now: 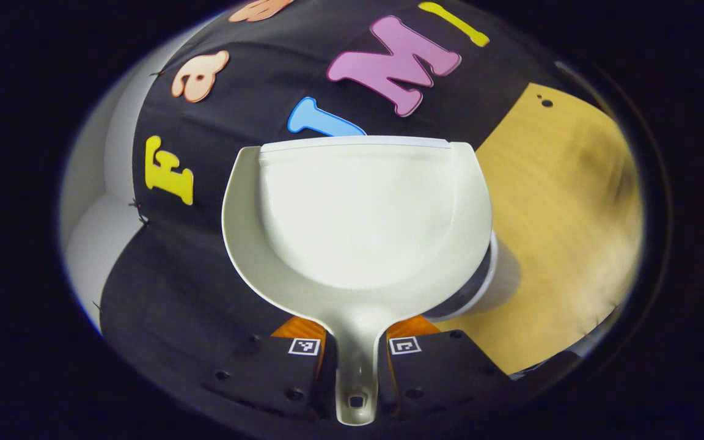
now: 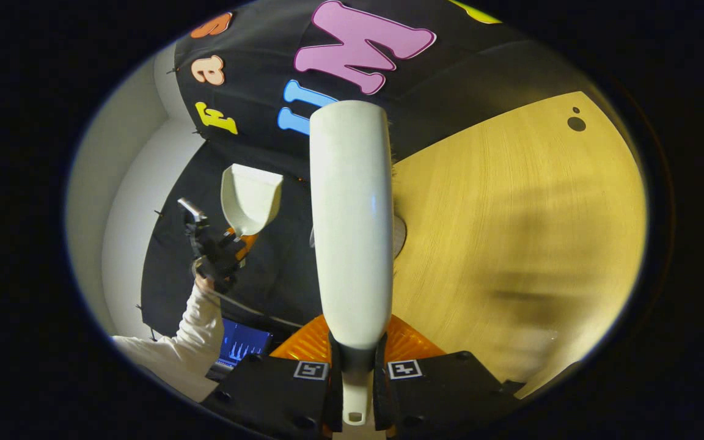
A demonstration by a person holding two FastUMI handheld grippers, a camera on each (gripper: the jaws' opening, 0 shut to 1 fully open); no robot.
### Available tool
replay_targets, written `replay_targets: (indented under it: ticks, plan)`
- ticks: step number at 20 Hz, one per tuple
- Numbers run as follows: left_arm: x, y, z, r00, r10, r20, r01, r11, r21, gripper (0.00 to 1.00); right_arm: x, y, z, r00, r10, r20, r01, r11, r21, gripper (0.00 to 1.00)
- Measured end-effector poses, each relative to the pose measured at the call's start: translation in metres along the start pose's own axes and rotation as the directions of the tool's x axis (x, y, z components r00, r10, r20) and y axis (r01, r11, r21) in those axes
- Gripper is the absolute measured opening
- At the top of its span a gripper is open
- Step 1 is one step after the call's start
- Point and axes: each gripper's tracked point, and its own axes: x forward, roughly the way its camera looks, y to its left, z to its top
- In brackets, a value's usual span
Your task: Pick up the small broom and dustpan from the desktop, sweep the trash into the dustpan with the broom, and then empty the trash into the garbage bin.
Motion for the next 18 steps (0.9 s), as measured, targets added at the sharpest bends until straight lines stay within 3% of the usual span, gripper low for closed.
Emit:
replay_targets:
  ticks: [2,6,9,11,12,15,18]
  plan:
    - [-0.003,-0.044,0.014,0.991,-0.134,0.02,0.135,0.976,-0.17,0.25,0.013,-0.008,0.004,0.996,-0.085,-0.004,0.085,0.996,-0.001,0.21]
    - [-0.036,-0.154,0.013,0.923,-0.384,0.035,0.361,0.828,-0.429,0.25,0.039,-0.039,-0.01,0.957,-0.285,-0.055,0.283,0.958,-0.049,0.21]
    - [-0.058,-0.25,-0.011,0.826,-0.563,-0.009,0.472,0.702,-0.533,0.25,0.047,-0.071,-0.033,0.898,-0.428,-0.107,0.421,0.904,-0.078,0.21]
    - [-0.058,-0.296,-0.023,0.753,-0.656,-0.056,0.502,0.627,-0.596,0.25,0.049,-0.097,-0.049,0.843,-0.519,-0.14,0.51,0.855,-0.094,0.21]
    - [-0.05,-0.32,-0.029,0.726,-0.681,-0.092,0.499,0.615,-0.611,0.25,0.051,-0.108,-0.055,0.82,-0.55,-0.159,0.541,0.835,-0.099,0.21]
    - [-0.031,-0.366,-0.046,0.689,-0.686,-0.233,0.465,0.665,-0.584,0.25,0.06,-0.138,-0.077,0.749,-0.624,-0.224,0.616,0.78,-0.114,0.22]
    - [-0.018,-0.41,-0.031,0.627,-0.719,-0.3,0.469,0.656,-0.591,0.26,0.071,-0.166,-0.1,0.683,-0.672,-0.285,0.66,0.736,-0.154,0.22]
